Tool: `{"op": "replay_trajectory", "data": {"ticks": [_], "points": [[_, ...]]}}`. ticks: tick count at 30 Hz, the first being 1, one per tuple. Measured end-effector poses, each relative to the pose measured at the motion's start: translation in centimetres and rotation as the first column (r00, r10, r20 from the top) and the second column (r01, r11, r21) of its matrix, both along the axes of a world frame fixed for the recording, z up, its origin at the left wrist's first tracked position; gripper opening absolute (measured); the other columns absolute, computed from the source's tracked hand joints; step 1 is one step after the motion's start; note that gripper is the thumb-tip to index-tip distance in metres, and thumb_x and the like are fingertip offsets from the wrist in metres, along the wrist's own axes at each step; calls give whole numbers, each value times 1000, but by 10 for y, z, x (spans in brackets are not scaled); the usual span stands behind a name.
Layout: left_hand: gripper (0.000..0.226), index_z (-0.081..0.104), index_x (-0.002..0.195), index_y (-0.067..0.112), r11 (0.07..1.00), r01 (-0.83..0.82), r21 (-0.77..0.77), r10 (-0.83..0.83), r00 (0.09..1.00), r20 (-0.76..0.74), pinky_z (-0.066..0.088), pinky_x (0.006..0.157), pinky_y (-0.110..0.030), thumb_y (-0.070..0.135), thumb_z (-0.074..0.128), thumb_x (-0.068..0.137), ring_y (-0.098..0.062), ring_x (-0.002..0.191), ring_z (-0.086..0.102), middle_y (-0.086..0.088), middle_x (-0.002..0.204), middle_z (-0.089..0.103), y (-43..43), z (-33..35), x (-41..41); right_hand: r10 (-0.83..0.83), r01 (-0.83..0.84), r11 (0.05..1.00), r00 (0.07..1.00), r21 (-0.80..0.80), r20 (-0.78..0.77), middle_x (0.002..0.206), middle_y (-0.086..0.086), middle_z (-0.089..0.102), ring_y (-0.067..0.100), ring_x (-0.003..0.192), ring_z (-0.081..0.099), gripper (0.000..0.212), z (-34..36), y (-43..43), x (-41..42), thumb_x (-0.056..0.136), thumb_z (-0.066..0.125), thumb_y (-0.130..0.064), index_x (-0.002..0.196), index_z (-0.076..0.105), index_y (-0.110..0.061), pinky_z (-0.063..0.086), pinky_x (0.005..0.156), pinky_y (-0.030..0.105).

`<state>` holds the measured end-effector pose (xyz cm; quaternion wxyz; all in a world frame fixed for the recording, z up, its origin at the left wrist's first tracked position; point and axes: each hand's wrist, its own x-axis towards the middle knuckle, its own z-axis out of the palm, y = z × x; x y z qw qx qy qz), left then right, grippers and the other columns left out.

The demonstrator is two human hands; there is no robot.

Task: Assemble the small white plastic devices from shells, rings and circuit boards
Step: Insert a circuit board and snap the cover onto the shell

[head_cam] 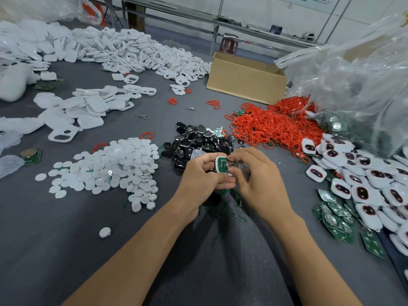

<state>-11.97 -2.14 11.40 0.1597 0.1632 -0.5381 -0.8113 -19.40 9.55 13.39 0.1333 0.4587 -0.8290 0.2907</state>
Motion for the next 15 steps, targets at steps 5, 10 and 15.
{"op": "replay_trajectory", "data": {"ticks": [5, 10, 15], "points": [[42, 65, 106, 9, 1000, -1, 2, 2, 1000, -2, 61, 71, -31, -21, 64, 77, -22, 72, 71, -15, 99, 69, 0, -1, -1, -10, 9, 1000, 1000, 3, 15, 104, 3, 64, 24, 97, 59, 17, 1, -1, 1, 83, 67, -4, 99, 66, -8, 47, 82, 39], [42, 65, 109, 7, 1000, 0, -9, 0, 1000, 8, 61, 74, -33, -20, 64, 77, -23, 75, 72, -18, 103, 69, 0, -1, -1, -11, 11, 1000, 1000, 3, 23, 103, 2, 63, 23, 97, 59, 17, 1, -1, 1, 83, 66, -4, 99, 66, -9, 48, 81, 38], [42, 62, 110, 1, 1000, -14, 20, 14, 1000, 21, 61, 69, -29, -24, 62, 77, -22, 69, 69, -21, 101, 68, 5, 3, -1, 6, -5, 1000, 1000, -17, 19, 105, 0, 64, 22, 97, 60, 19, -2, 2, -1, 84, 66, -4, 102, 66, -10, 49, 83, 37]]}}
